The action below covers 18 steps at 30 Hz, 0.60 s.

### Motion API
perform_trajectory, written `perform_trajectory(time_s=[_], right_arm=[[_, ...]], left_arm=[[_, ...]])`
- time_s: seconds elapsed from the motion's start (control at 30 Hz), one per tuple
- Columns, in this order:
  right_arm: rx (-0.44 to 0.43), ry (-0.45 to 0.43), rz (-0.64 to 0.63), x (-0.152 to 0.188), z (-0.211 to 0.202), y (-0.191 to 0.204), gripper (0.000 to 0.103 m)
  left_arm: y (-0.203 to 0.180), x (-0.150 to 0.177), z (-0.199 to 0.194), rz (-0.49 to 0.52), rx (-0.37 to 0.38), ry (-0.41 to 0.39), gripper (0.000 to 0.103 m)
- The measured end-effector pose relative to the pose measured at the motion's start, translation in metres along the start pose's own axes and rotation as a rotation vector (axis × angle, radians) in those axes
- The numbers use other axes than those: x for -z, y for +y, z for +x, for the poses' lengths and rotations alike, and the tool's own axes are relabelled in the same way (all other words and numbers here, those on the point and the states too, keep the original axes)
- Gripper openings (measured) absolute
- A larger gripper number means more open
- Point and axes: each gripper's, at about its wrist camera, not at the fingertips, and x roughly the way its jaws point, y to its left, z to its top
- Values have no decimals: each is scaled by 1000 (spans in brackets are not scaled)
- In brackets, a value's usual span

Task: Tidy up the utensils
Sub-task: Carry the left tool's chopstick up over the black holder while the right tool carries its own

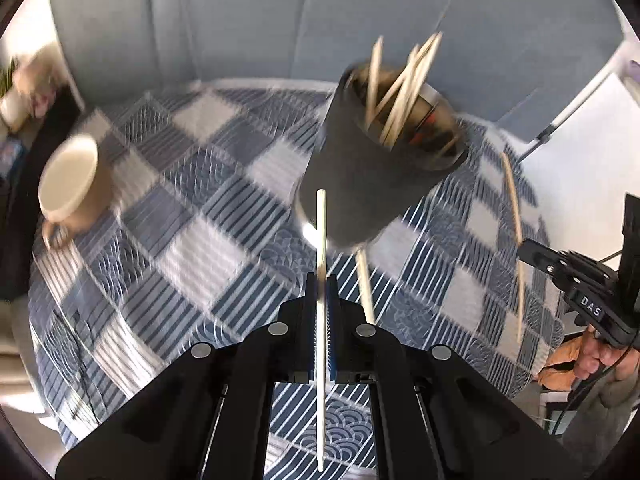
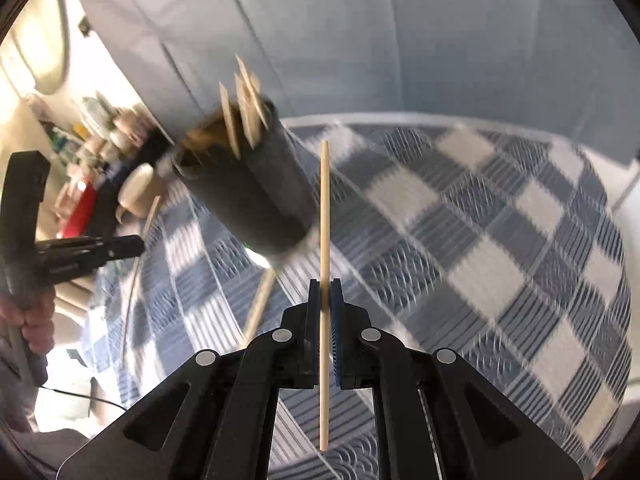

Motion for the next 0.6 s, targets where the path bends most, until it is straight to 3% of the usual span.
perform_trajectory(time_s=[0.33,0.6], right_arm=[[-97,-152,-101,-77,-27,43,5],[-140,-194,-129,-116,-16,60,5]], left_arm=[[-25,-66,-50,75,-16,-214,5],[-30,-108,-52,60,54,-296,5]])
